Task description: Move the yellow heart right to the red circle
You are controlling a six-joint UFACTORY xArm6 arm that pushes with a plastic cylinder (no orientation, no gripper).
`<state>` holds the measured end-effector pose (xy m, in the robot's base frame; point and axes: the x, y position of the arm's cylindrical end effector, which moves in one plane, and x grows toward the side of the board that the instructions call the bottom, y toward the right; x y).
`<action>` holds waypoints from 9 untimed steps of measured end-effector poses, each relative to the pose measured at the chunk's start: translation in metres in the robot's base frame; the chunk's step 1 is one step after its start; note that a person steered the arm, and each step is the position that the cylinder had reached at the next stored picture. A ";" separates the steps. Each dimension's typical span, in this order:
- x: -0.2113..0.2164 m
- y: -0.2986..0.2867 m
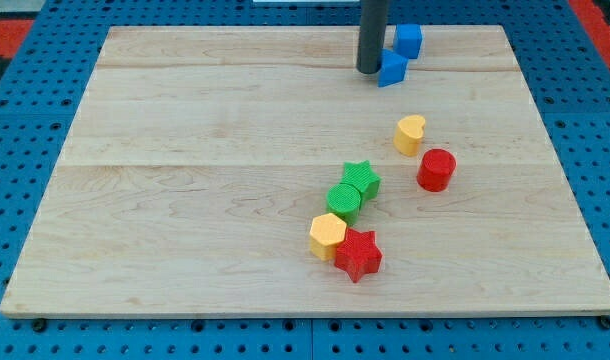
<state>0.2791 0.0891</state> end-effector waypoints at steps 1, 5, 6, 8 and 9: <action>0.000 0.016; 0.090 0.002; 0.118 0.021; 0.109 0.056; 0.117 0.082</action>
<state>0.3958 0.1709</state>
